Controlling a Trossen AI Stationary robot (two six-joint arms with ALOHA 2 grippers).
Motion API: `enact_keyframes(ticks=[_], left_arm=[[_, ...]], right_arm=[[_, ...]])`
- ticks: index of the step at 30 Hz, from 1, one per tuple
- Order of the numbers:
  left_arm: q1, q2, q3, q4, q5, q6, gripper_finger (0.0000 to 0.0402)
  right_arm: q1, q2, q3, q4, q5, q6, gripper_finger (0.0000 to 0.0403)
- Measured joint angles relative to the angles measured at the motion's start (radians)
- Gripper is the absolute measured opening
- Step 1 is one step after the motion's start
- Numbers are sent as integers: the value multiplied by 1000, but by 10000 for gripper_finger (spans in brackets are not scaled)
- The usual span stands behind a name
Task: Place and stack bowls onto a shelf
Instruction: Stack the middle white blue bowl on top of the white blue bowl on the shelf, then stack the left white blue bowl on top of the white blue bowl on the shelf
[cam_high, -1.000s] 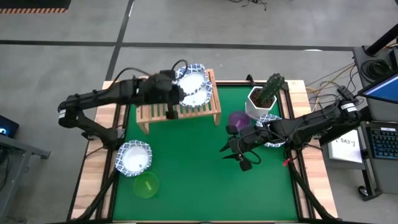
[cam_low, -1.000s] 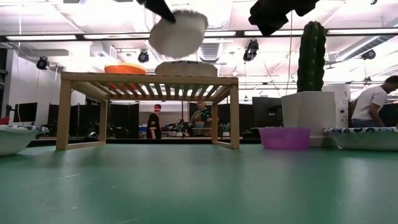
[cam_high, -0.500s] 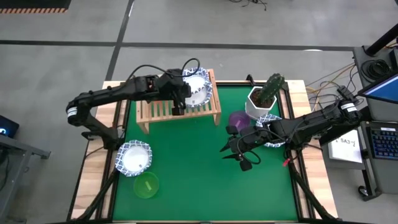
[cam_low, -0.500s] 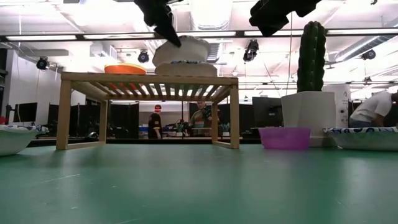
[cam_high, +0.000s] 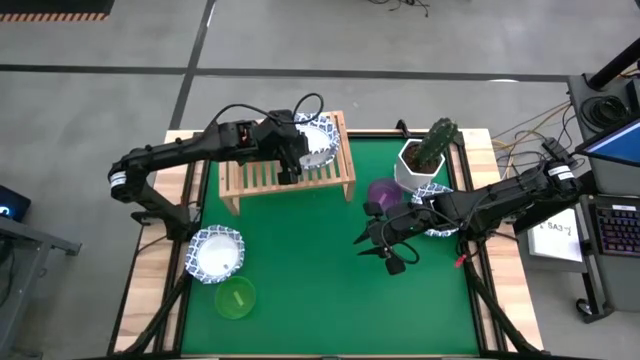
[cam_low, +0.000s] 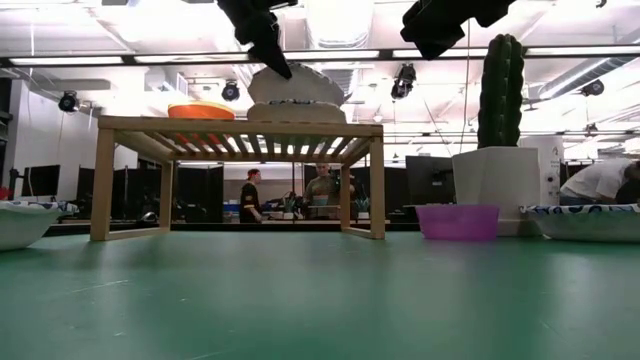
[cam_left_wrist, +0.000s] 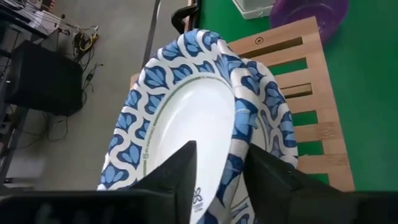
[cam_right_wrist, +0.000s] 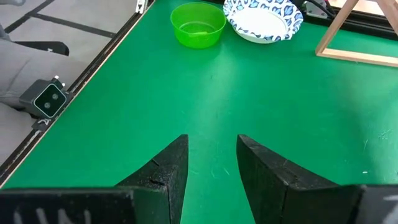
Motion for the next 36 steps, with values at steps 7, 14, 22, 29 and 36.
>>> enact_keyframes(ticks=[7, 14, 22, 29, 36], left_arm=[[-32, 0, 78, -132, 2, -46, 163], [-65, 0, 169, -266, 2, -125, 178], [-127, -6, 149, -311, 104, -256, 161], [-256, -10, 79, -310, 111, -370, 127], [-445, -11, -18, -314, 114, -545, 105]], right_arm=[[0, 0, 0, 0, 0, -1, 125], [0, 0, 0, 0, 0, -1, 125], [0, 0, 0, 0, 0, -12, 125], [0, 0, 0, -25, 0, -11, 125], [0, 0, 0, -23, 1, -9, 125]])
